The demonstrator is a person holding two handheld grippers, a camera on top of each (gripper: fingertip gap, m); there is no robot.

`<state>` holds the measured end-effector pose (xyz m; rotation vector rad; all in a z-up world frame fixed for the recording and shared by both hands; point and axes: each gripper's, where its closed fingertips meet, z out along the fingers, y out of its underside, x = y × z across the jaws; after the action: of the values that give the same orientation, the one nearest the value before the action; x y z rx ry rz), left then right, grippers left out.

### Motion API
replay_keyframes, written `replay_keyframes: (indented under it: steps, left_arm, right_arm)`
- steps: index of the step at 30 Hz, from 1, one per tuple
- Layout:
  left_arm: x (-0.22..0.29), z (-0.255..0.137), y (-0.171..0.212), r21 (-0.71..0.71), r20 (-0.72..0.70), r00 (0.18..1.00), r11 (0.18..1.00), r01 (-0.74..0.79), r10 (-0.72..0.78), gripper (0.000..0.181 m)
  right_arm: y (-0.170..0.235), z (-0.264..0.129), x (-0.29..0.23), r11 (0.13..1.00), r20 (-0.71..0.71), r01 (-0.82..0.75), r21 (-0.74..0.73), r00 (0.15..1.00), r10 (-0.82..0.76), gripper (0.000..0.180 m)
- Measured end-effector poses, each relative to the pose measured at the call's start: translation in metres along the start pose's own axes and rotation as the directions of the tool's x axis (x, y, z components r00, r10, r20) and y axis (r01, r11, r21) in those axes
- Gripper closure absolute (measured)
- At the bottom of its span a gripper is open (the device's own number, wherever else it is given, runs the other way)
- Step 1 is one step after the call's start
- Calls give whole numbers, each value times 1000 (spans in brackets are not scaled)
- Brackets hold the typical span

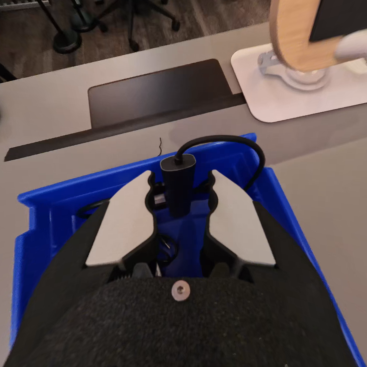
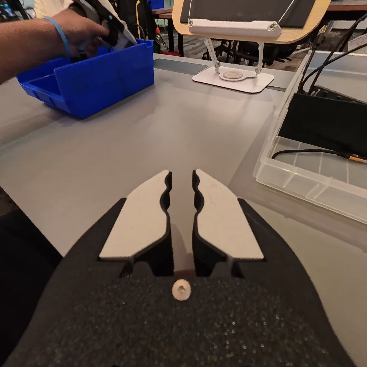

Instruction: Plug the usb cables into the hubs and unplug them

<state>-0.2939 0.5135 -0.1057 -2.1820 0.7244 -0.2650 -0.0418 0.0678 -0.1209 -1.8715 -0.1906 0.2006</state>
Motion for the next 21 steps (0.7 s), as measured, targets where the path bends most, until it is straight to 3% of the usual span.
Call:
replay_keyframes:
  steps: [4, 9, 12, 17, 21]
  left_arm:
    - [-6, 6, -3, -6, 97, 993, 998, -63, 63, 147]
    - [-7, 7, -5, -16, 112, 993, 999, -30, 31, 148]
    - [-2, -9, -13, 51, 145, 987, 996, -76, 68, 148]
    - [14, -83, -63, 276, 224, 963, 939, -207, 147, 149]
    - [46, -165, -125, 448, 281, 929, 823, -350, 243, 149]
  right_arm:
    - [3, -1, 2, 1000, 0, -10, -8, 1000, 10, 161]
    - [4, -1, 0, 999, 22, -39, -14, 999, 40, 161]
    - [4, -3, -1, 999, 21, -40, -11, 999, 40, 161]
    - [2, -5, -1, 999, 17, -35, -2, 999, 35, 161]
    - [1, -5, -4, 999, 30, -46, 4, 998, 46, 161]
